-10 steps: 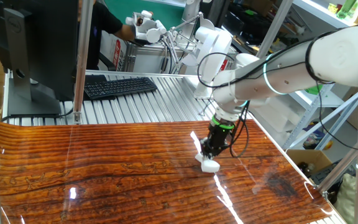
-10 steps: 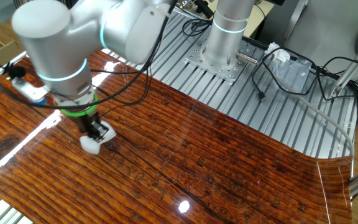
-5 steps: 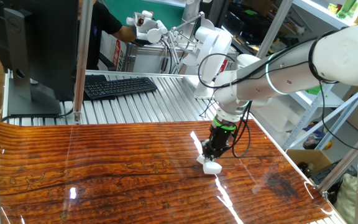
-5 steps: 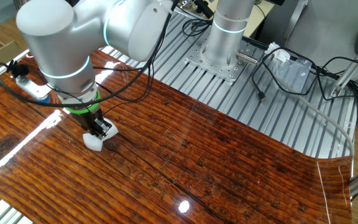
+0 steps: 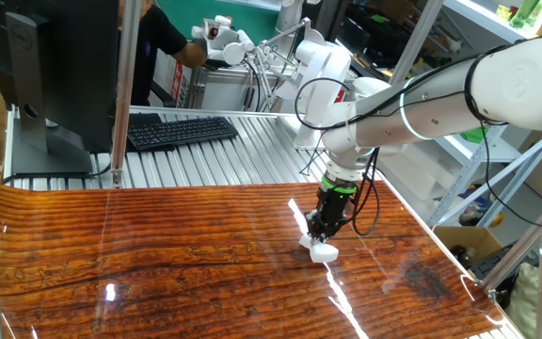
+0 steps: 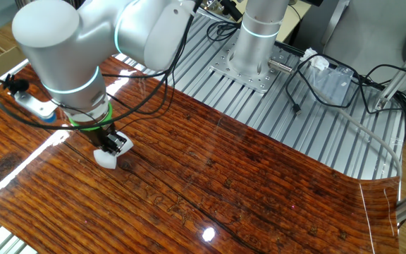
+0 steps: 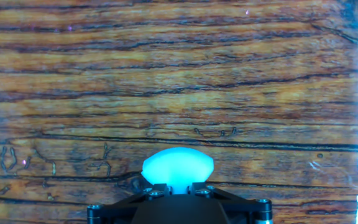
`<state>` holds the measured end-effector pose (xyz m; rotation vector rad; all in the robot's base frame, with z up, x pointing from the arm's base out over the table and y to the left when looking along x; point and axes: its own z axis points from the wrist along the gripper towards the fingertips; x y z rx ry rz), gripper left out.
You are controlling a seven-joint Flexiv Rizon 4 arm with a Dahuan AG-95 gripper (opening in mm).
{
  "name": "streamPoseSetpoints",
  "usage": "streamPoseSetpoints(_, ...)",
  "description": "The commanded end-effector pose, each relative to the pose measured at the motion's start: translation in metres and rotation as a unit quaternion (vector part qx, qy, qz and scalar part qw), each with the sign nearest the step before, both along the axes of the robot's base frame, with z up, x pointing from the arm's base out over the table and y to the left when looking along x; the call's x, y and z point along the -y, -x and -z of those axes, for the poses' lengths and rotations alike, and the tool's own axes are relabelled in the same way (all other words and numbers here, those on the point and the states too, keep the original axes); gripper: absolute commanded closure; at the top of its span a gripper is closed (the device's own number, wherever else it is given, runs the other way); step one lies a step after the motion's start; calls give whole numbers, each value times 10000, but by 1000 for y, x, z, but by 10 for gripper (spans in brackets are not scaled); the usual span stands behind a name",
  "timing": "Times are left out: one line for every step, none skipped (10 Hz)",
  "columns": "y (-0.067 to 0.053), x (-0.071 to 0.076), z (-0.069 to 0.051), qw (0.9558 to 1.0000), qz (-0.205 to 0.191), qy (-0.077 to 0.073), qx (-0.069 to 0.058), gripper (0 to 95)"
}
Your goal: Clean the tabletop with a sponge
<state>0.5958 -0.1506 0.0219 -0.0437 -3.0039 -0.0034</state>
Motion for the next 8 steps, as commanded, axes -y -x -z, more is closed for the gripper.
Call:
streamPoseSetpoints(2, 1, -2, 10000, -54, 37, 18, 950)
streamPoseSetpoints(2, 1, -2, 10000, -78, 27, -4, 950)
streamPoseSetpoints(2, 1, -3, 10000, -44, 29, -6, 950)
streamPoseSetpoints(3, 1, -3, 10000, -11, 54, -10, 950)
streamPoseSetpoints(3, 1, -5, 9999, 39, 83, -43, 950)
streamPoseSetpoints(4, 1, -7, 9999, 70, 90, -87, 950)
streamPoseSetpoints(4, 1, -8, 9999, 76, 85, -104, 950)
streamPoseSetpoints(5, 1, -8, 9998, 93, 92, -123, 950)
